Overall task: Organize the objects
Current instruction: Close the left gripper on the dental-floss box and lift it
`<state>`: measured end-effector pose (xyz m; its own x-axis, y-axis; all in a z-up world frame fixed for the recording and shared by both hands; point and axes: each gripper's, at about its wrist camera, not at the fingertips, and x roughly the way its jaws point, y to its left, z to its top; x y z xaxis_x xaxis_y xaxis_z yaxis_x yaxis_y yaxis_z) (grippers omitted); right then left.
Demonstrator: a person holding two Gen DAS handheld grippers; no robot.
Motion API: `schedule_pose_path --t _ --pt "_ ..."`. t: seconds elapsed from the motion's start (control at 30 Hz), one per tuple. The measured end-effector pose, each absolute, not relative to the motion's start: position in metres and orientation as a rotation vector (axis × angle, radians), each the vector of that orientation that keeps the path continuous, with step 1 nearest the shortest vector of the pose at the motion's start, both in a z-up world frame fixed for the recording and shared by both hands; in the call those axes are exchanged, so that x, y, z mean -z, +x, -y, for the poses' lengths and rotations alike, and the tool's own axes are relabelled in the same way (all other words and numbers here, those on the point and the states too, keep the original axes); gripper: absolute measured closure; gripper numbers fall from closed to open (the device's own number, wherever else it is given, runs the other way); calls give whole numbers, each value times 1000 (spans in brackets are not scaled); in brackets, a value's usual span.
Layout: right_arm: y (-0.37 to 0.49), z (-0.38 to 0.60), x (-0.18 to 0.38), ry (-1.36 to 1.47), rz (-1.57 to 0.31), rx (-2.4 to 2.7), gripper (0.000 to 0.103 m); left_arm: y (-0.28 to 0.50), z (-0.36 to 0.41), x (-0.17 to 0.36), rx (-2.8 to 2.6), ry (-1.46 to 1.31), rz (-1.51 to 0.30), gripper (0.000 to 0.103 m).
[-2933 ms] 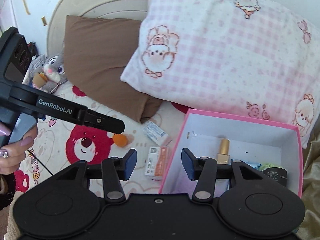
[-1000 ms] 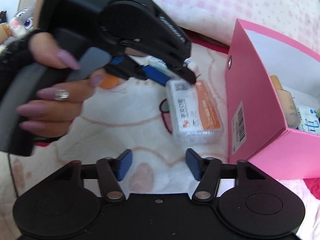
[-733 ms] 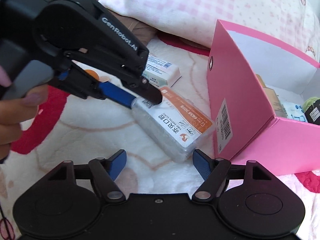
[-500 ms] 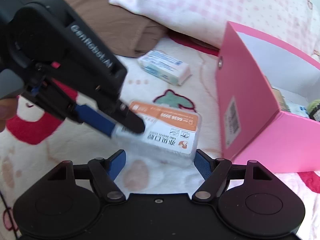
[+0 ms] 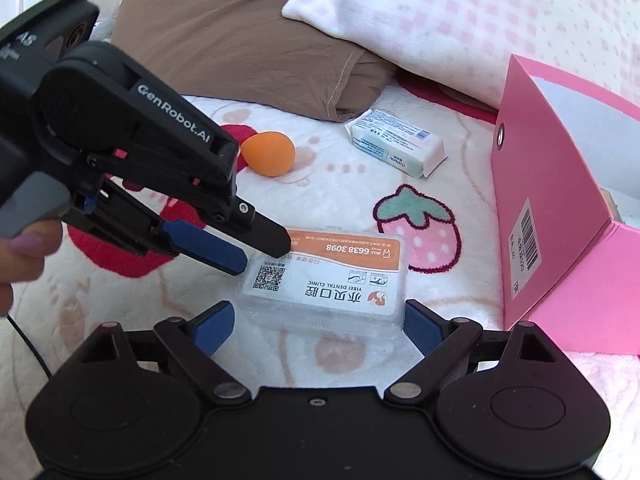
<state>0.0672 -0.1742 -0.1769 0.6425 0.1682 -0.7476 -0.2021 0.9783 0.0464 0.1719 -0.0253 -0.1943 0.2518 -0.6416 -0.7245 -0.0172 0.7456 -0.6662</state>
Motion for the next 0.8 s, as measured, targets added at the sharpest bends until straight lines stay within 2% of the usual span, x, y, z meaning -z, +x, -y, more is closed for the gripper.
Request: schedule_pose_path --t 0.2,0.63,0.8 --pt "79 167 185 -79 -876 -190 3 174 27 198 474 -686 -1307 75" --pt "90 162 188 -91 -920 -140 8 176 30 203 462 -701 -1303 62" --pt "84 166 173 -63 -909 -177 9 164 37 173 466 -582 -1260 62"
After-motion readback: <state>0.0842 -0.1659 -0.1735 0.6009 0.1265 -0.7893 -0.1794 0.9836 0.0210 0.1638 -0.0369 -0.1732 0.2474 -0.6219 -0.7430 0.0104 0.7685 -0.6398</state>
